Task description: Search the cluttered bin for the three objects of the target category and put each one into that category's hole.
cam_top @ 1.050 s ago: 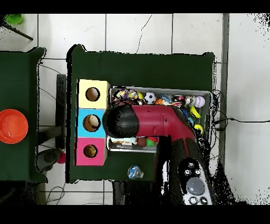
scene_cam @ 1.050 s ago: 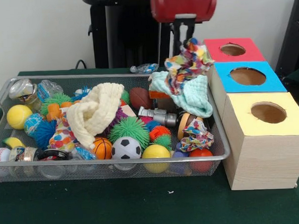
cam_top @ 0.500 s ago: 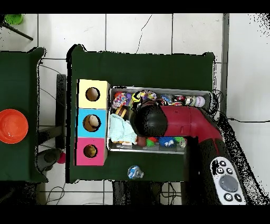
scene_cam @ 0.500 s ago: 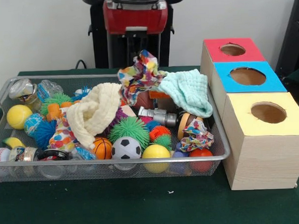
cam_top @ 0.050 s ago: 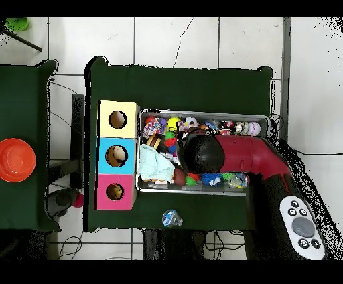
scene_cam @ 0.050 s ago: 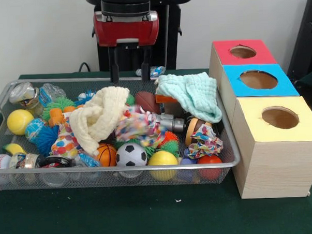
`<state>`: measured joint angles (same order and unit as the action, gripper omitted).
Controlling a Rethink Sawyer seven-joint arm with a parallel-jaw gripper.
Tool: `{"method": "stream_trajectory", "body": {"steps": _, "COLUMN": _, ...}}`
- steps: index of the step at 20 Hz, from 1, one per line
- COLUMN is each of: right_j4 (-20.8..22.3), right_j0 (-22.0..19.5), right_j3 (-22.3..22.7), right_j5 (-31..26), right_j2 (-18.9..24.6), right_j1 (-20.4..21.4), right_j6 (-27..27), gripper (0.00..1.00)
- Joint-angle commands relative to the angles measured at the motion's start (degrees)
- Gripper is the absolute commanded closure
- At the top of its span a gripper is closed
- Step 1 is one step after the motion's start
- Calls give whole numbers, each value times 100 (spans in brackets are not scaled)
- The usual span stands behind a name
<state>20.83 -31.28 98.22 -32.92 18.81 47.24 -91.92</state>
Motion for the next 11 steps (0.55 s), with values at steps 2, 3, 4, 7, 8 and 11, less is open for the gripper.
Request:
{"method": "stream_trajectory", "body": {"steps": 2, "right_j4": 342, "right_j0": 41, "right_j3": 228, "right_j5": 142, "right_j2": 481, "right_j1": -142, "right_j6": 402, "gripper": 0}}
{"method": "stream_trajectory", "body": {"steps": 3, "right_j4": 358, "right_j0": 31, "right_j3": 220, "right_j5": 78, "right_j2": 488, "right_j1": -119, "right_j6": 454, "gripper": 0}}
{"method": "stream_trajectory", "body": {"steps": 4, "right_j4": 396, "right_j0": 23, "right_j3": 194, "right_j5": 9, "right_j2": 509, "right_j1": -100, "right_j6": 546, "gripper": 0}}
{"method": "stream_trajectory", "body": {"steps": 7, "right_j4": 303, "right_j0": -95, "right_j3": 331, "right_j5": 55, "right_j2": 625, "right_j1": -41, "right_j6": 526, "gripper": 0}}
{"method": "stream_trajectory", "body": {"steps": 8, "right_j4": 274, "right_j0": -119, "right_j3": 372, "right_j5": 85, "right_j2": 637, "right_j1": -22, "right_j6": 476, "gripper": 0}}
{"method": "stream_trajectory", "body": {"steps": 11, "right_j4": 268, "right_j0": -218, "right_j3": 483, "right_j5": 309, "right_j2": 776, "right_j1": 57, "right_j6": 466, "gripper": 0}}
